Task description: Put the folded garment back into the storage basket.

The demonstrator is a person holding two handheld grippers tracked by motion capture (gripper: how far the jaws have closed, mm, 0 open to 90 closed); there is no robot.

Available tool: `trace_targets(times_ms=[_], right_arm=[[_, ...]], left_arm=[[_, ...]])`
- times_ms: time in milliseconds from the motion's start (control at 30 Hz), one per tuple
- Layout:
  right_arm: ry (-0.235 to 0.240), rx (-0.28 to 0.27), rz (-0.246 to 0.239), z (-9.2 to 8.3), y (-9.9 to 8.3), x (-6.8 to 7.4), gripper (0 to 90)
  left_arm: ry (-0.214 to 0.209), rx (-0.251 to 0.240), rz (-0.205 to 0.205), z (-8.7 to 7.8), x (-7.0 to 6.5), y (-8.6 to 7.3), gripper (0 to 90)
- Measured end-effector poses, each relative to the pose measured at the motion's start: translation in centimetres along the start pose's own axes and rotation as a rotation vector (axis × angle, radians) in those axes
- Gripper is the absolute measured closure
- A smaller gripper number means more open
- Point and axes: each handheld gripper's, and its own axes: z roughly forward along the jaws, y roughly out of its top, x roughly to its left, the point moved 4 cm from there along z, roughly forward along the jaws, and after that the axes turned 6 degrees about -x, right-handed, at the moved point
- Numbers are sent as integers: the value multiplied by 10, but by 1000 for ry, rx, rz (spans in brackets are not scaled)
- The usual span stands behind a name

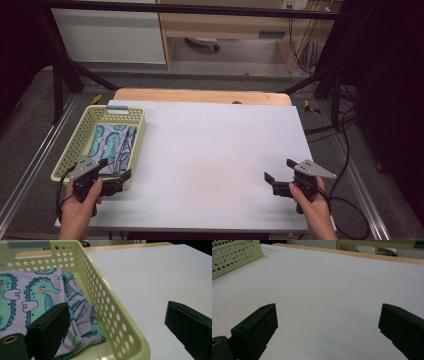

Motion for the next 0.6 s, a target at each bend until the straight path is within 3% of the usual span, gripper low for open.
trace_targets(times_ms=[267, 600], right_arm=[[34, 36, -1, 6, -13, 12, 30], [68, 35, -12, 19, -18, 25, 35]], left_arm=[[3, 2, -3, -1, 1, -5, 63], [-3, -4, 3, 0, -2, -5, 64]])
